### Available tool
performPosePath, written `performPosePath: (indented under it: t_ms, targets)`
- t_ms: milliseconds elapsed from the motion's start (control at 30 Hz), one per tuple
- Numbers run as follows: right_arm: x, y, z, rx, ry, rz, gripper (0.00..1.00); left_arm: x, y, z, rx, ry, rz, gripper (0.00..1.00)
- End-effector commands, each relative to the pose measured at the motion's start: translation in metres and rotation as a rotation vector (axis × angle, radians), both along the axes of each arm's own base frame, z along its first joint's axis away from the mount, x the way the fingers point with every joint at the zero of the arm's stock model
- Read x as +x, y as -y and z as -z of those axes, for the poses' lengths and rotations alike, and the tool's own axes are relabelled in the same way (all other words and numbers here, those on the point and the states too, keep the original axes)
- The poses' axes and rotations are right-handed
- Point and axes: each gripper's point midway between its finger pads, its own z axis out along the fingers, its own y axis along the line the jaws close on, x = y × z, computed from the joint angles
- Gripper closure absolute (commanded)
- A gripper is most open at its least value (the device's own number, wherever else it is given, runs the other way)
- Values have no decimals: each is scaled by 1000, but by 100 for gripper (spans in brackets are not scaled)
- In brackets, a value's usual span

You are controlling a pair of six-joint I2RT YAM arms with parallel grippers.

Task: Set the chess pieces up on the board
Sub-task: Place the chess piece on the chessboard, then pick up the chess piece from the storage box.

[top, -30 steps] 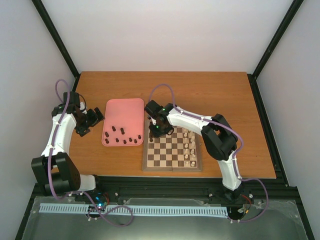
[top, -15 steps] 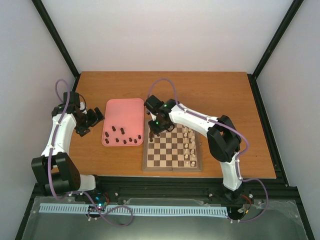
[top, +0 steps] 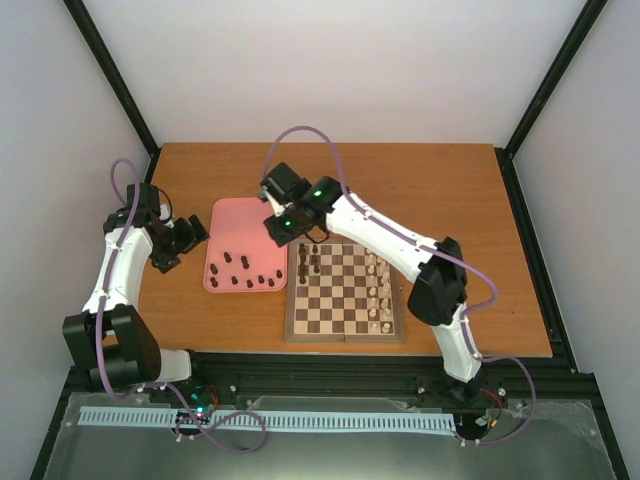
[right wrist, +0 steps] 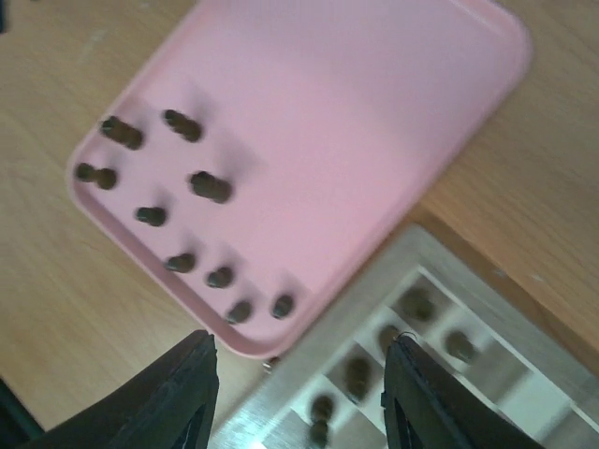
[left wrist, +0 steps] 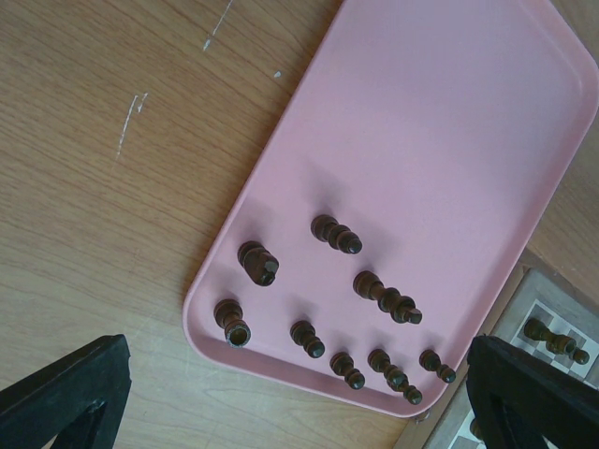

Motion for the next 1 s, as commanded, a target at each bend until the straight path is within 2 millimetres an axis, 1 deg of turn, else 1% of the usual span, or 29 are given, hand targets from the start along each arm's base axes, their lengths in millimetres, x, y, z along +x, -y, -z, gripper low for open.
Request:
performPosePath:
  t_ms: [0,67,133,233,333,400,567,800,967]
  targets:
    - [-29,-40,31,-15,-87,-116,50,5,0,-16,14,52,13,0]
    - [-35,-51,42,-12,-112,-139,50,4,0,-17,15,54,13,0]
    - [-40,-57,55,-25,-132,-153,51,4,1,-18,14,56,14,0]
    - [-43,-58,79,-66,-163,-161,51,5,1,-17,11,55,12,0]
    - [-42,-54,95,-105,-172,-151,52,5,1,-16,8,54,14,0]
    - [-37,-50,102,-134,-154,-129,56,5,2,-15,5,52,15,0]
    - [-26,-42,113,-188,-116,-78,56,4,2,-14,4,49,18,0]
    - [-33,-37,133,-225,-165,-93,60,3,2,-12,5,46,17,0]
    - [-32,-36,141,-238,-170,-91,64,4,2,-11,6,43,17,0]
